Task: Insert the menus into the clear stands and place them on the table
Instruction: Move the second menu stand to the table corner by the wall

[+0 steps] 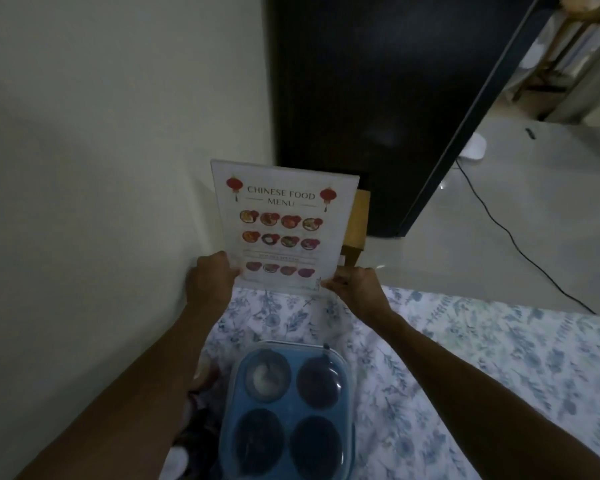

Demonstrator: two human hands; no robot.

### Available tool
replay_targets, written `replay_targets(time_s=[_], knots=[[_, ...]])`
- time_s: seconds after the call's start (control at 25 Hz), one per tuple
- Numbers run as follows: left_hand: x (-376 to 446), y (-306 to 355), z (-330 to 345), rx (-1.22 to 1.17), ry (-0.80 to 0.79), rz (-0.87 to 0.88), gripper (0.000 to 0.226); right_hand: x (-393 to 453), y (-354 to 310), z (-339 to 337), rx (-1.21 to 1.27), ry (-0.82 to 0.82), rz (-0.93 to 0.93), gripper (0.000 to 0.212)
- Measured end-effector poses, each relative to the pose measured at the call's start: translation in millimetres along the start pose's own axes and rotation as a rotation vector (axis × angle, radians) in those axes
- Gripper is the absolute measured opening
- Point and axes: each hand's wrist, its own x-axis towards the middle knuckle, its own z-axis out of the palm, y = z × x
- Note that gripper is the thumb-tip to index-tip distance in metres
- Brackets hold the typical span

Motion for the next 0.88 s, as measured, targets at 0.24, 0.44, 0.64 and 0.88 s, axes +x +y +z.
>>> replay_targets(time_s=[0.24, 0.44, 0.64, 0.88], knots=[[-1.6, 3.9, -6.9, 0.258, -0.009, -0.024, 0.024, 15.0, -24.8, 18.9, -0.033, -0.091, -0.046, 0.034], [-8.4, 8.4, 0.4, 0.120, -0.025, -0.003, 0.028, 11.3, -37.5, 33.7, -0.046, -0.054, -0.019, 0.030], [-17.8, 11.1, 1.3, 0.122, -0.023, 0.008, 0.039, 7.3, -40.1, 35.3, -0.076, -0.027, -0.011, 0.028], [-27.7, 24.9, -2.2, 0.146, -0.020, -0.008, 0.041, 6.6, -40.2, 34.4, -0.153, -0.090, -0.010, 0.033]])
